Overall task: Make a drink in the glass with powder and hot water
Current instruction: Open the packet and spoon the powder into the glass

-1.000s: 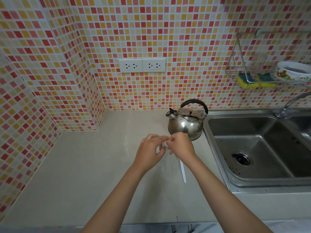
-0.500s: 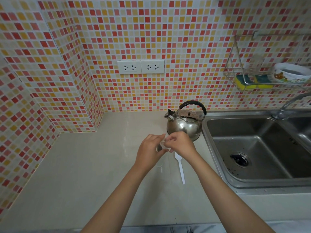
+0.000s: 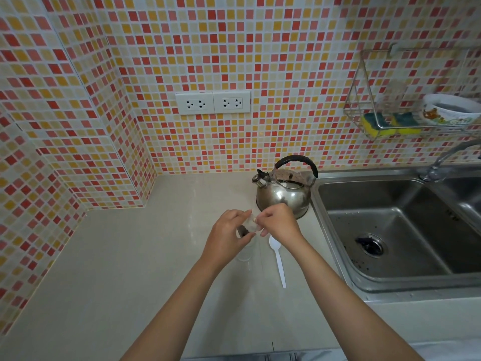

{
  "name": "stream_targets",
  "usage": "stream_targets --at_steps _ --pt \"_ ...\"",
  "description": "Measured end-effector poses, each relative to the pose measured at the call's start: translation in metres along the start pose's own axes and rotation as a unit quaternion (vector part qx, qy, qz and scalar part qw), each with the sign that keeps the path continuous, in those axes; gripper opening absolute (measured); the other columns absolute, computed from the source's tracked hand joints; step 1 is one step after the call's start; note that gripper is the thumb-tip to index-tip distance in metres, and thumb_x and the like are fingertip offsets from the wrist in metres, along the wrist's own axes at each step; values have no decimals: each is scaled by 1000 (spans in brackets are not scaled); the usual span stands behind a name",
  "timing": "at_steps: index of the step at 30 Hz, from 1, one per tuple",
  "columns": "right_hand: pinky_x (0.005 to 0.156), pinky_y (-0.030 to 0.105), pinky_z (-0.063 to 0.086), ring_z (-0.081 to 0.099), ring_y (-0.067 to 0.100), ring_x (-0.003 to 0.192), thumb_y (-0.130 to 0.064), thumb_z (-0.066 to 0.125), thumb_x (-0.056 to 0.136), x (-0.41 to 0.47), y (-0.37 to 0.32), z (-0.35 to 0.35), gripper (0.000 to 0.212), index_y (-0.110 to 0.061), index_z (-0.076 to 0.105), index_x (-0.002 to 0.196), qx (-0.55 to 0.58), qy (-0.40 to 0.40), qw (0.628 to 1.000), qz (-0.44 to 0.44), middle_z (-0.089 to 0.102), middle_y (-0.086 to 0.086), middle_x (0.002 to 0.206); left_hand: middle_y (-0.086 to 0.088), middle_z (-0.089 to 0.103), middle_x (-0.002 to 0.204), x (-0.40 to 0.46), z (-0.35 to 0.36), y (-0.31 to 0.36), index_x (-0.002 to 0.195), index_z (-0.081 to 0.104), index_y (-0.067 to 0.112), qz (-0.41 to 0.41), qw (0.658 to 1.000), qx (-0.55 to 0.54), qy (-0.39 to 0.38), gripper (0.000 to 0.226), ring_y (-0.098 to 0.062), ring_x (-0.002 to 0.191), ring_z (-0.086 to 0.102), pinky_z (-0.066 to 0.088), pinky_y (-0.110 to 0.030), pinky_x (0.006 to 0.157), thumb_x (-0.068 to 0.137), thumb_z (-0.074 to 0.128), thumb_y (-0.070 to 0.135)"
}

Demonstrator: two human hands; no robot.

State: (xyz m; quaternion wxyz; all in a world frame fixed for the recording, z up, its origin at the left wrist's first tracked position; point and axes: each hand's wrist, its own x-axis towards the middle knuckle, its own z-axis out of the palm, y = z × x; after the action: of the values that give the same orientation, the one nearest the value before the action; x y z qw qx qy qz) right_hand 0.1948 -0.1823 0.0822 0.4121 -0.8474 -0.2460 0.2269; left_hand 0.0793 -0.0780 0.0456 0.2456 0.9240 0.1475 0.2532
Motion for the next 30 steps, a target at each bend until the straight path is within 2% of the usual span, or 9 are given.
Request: stream_targets --at_steps 4,8,11,14,18,21,23,28,30 --pt "46 17 41 61 10 43 -15 61 86 7 5 -3 17 -16 68 70 55 -21 998 0 69 -1 63 1 63 104 3 -1 -5 128 62 15 -18 999 -29 4 54 -13 99 57 41 -14 85 77 78 23" --pt "51 22 43 60 11 41 -22 63 85 13 33 -8 16 -13 68 73 95 24 993 58 69 2 66 5 60 105 6 -5 -14 131 60 18 -54 998 -42 5 56 -8 97 55 38 -8 82 79 76 28" --pt "59 26 46 65 20 54 -26 63 81 14 68 0 19 -9 68 74 -39 55 987 148 71 5 72 7 59 109 8 -7 -23 134 57 20 -76 996 -48 -12 57 -4 96 53 39 -6 83 81 75 29" --pt "54 23 39 58 21 64 -37 67 79 8 99 18 25 -13 59 76 -192 34 962 192 68 2 83 6 62 110 8 -10 -29 133 58 20 -83 995 -50 -23 56 -6 98 56 42 -12 86 80 75 29" --pt "57 24 39 58 20 71 -38 66 79 5 122 34 23 -18 56 80 -238 14 951 199 68 1 93 6 63 107 7 -12 -33 125 65 19 -83 994 -57 -38 49 -10 90 63 51 -18 85 78 77 26" --pt "60 25 43 66 23 80 -29 63 82 9 126 38 15 -16 57 80 -227 14 953 198 69 3 93 9 61 105 7 -13 -35 124 66 21 -87 994 -55 -45 47 -10 84 64 47 -10 77 78 76 26" --pt "62 26 45 67 24 82 -27 62 82 10 127 37 13 -14 59 81 -205 10 958 201 69 4 93 10 59 103 7 -14 -35 123 66 22 -90 993 -57 -52 46 -11 82 63 48 -12 75 78 76 26" --pt "62 33 53 64 26 66 -13 59 81 8 115 20 3 -16 61 83 -84 70 985 130 68 7 82 11 56 99 10 -14 -39 123 66 21 -88 991 -62 -74 47 -7 71 59 51 -18 73 78 76 27" --pt "63 38 57 64 24 61 -5 56 82 4 105 9 16 -20 62 82 -23 97 993 69 68 6 75 12 55 99 12 -14 -41 124 65 21 -86 991 -59 -83 48 -7 74 60 53 -20 74 77 76 27"
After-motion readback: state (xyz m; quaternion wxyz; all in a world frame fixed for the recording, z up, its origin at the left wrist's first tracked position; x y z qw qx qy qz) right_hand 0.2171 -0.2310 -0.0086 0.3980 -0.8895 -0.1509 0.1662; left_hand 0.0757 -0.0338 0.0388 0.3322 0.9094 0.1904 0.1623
